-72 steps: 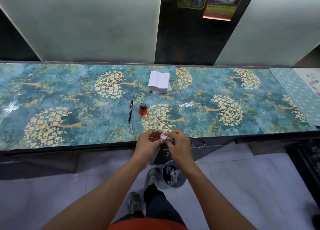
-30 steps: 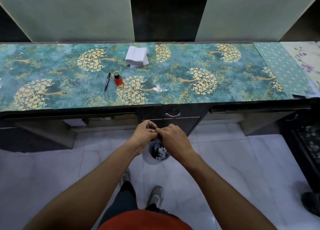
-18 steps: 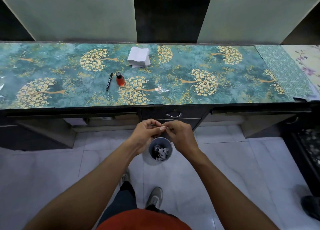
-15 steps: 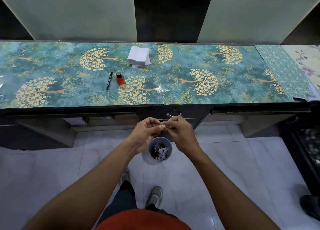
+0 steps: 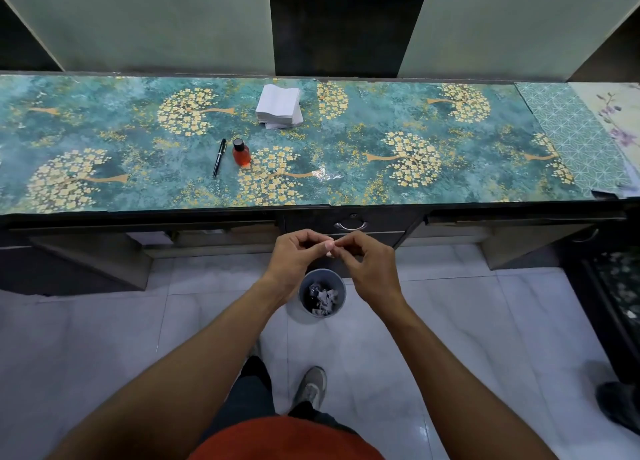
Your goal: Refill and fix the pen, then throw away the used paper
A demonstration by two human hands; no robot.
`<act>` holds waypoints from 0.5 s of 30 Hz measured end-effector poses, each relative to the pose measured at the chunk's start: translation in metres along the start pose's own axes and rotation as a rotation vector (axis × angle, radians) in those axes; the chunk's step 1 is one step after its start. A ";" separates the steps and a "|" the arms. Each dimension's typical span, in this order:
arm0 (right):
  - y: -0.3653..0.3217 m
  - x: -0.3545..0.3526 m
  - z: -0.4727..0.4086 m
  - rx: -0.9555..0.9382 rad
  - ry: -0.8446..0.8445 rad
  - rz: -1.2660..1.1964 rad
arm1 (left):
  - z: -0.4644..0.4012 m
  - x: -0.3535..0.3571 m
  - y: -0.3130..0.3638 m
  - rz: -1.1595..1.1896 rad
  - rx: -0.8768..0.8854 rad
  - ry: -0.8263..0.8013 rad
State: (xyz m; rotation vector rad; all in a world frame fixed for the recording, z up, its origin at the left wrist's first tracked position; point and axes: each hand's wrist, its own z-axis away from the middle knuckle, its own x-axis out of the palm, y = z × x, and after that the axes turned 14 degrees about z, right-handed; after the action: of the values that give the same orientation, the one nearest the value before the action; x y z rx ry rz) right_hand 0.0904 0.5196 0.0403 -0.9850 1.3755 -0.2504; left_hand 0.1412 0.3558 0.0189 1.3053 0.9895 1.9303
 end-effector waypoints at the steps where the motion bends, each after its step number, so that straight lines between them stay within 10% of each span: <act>1: -0.001 0.001 0.000 -0.033 0.036 0.044 | -0.001 -0.001 0.000 -0.018 0.011 0.010; 6: 0.006 0.013 -0.005 -0.166 0.324 0.412 | 0.001 -0.012 -0.001 0.004 0.038 0.198; 11: 0.031 0.041 -0.013 0.085 -0.088 0.648 | 0.012 -0.036 0.003 -0.039 0.040 0.304; 15: 0.030 0.044 -0.018 0.178 -0.020 0.565 | 0.019 -0.049 0.010 -0.116 0.032 0.366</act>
State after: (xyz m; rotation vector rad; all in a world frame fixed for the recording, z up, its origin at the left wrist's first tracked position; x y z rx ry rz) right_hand 0.0735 0.5002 -0.0100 -0.4233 1.5252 0.0620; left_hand 0.1753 0.3155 0.0080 0.9027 1.2463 2.1116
